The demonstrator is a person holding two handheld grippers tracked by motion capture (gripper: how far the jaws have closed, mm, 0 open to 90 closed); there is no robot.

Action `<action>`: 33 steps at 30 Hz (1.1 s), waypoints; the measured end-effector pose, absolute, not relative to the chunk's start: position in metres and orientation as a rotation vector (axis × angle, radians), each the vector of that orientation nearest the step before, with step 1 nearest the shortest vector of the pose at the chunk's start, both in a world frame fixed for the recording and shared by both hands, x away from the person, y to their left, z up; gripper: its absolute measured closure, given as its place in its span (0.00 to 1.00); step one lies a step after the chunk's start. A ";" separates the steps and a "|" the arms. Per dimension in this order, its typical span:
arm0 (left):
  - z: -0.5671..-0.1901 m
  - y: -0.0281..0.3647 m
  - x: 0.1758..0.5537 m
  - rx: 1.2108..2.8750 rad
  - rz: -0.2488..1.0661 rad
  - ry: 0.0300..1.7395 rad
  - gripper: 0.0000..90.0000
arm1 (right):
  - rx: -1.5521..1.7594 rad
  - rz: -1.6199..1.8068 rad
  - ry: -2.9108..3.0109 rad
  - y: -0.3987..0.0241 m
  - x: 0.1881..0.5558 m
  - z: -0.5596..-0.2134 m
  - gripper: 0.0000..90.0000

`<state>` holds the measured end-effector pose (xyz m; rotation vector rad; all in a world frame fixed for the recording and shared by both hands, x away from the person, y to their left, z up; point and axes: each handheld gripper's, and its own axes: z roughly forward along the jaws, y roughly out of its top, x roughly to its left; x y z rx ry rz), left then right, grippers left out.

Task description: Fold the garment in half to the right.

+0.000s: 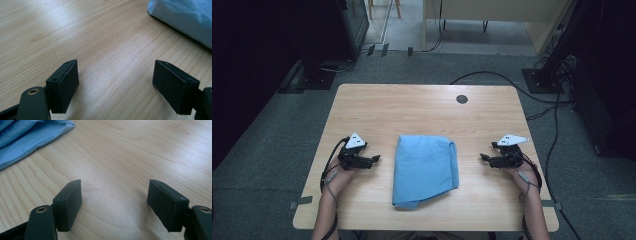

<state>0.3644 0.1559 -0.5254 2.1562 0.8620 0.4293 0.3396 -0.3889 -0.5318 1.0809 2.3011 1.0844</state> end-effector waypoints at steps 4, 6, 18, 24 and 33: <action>-0.525 0.156 0.364 2.156 0.430 0.863 0.23 | 1.096 1.083 2.300 -0.391 0.340 -0.532 0.31; -0.525 0.156 0.364 2.156 0.430 0.863 0.23 | 1.123 1.082 2.294 -0.392 0.341 -0.532 0.31; -0.526 0.155 0.365 2.154 0.427 0.862 0.23 | 1.107 1.070 2.315 -0.390 0.345 -0.532 0.20; -0.526 0.155 0.365 2.155 0.427 0.862 0.23 | 1.109 1.068 2.314 -0.390 0.345 -0.533 0.19; -0.526 0.155 0.365 2.155 0.427 0.861 0.23 | 1.111 1.067 2.313 -0.390 0.345 -0.533 0.19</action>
